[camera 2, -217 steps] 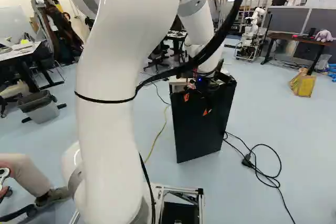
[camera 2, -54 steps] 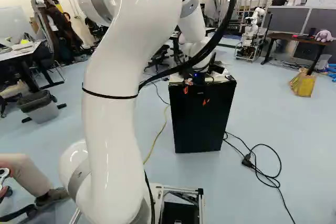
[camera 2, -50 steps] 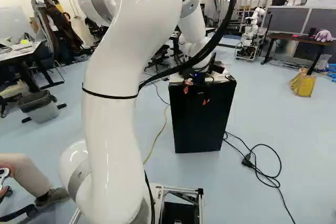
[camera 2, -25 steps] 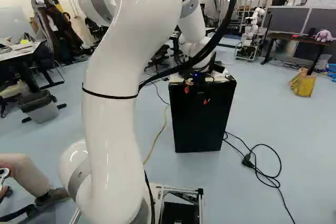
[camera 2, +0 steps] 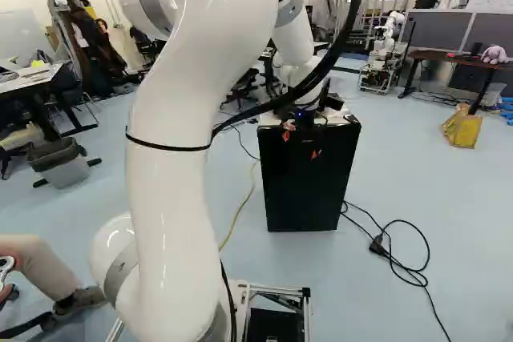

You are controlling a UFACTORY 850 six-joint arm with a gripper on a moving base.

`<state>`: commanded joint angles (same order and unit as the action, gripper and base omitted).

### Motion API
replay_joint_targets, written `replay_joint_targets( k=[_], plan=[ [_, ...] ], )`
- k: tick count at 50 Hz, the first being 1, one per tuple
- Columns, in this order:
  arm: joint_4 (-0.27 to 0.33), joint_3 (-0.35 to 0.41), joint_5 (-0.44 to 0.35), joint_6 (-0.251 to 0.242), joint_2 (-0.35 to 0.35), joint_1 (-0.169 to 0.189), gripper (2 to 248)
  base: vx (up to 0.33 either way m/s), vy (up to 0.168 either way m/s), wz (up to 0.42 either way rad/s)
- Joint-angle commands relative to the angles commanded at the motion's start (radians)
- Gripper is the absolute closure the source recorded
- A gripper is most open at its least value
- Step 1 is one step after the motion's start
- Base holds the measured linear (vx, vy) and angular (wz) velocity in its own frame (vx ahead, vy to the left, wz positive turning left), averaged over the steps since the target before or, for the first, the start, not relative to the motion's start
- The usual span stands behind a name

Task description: Grab a drink from the fridge

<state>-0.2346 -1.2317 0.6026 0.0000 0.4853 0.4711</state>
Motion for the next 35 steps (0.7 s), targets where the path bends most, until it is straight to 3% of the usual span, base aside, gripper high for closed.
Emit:
replay_joint_targets(
  k=[35],
  plan=[
    [0.0, -0.009, -0.036, 0.0, 0.006, -0.003, 3, 0.0, 0.0, 0.0]
  ],
)
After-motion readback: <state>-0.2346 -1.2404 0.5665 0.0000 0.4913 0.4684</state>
